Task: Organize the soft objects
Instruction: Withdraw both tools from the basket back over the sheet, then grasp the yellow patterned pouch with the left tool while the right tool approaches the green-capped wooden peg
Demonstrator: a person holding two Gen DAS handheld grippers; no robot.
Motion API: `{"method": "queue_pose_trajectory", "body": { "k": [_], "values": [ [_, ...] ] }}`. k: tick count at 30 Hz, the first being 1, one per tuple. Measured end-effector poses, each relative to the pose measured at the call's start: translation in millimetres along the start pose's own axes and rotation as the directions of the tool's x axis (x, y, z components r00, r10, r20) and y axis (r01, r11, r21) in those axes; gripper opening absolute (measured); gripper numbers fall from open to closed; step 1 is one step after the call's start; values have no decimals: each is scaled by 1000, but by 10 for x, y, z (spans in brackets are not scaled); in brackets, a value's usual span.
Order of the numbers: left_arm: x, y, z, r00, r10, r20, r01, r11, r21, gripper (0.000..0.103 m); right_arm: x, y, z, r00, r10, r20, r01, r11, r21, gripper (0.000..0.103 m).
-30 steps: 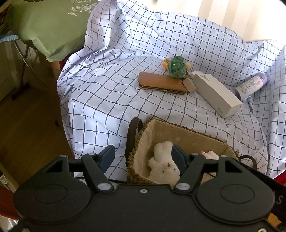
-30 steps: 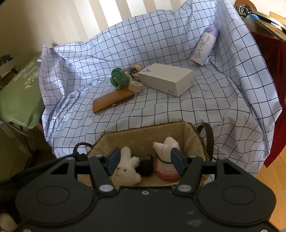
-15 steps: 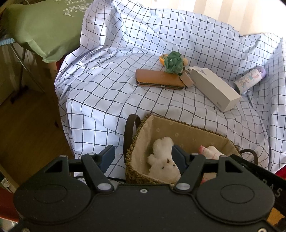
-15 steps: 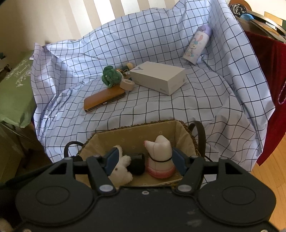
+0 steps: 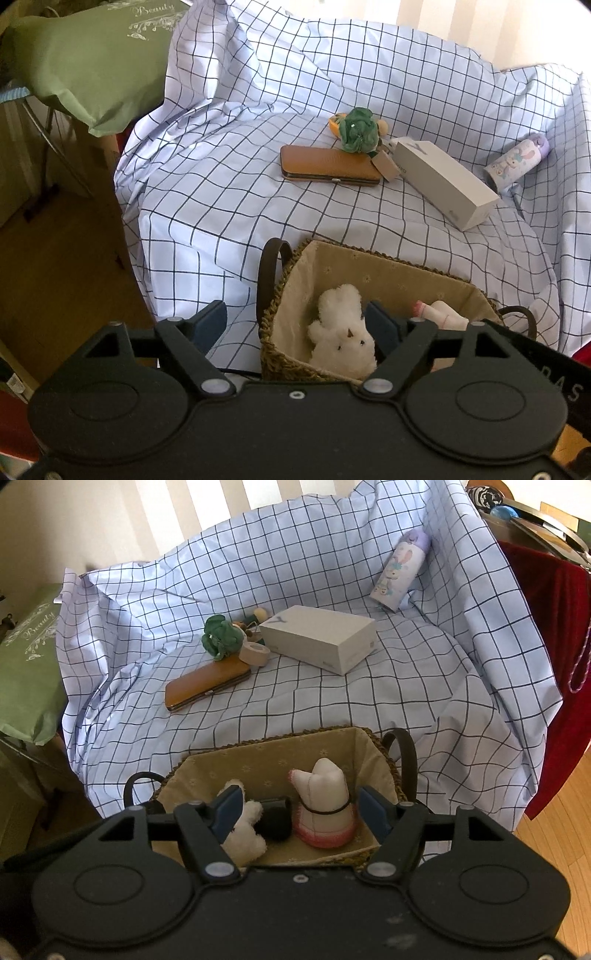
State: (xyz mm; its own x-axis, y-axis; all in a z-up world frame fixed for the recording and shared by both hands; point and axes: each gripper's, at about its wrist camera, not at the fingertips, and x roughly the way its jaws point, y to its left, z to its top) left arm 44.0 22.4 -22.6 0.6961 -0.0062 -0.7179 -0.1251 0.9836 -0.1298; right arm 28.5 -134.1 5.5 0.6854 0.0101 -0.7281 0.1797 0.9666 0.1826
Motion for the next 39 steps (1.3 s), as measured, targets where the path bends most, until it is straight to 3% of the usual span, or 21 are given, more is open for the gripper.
{"method": "queue_pose_trajectory", "body": {
  "k": [9, 18, 27, 39],
  "values": [
    [0, 4, 13, 1000, 10, 11, -10, 1000, 9, 78, 43, -57, 8, 999, -33, -1, 33, 999, 12, 73],
    [66, -125, 48, 999, 38, 11, -39, 994, 101, 79, 259, -170, 88, 995, -75, -59, 77, 996, 34, 80],
    [275, -226, 201, 998, 16, -68, -3, 984, 178, 80, 573, -166, 263, 988, -97, -124, 99, 995, 5, 84],
    [715, -379, 912, 998, -6, -56, 19, 973, 230, 80, 760, 1, 983, 993, -119, 13, 119, 986, -120, 84]
  ]
}}
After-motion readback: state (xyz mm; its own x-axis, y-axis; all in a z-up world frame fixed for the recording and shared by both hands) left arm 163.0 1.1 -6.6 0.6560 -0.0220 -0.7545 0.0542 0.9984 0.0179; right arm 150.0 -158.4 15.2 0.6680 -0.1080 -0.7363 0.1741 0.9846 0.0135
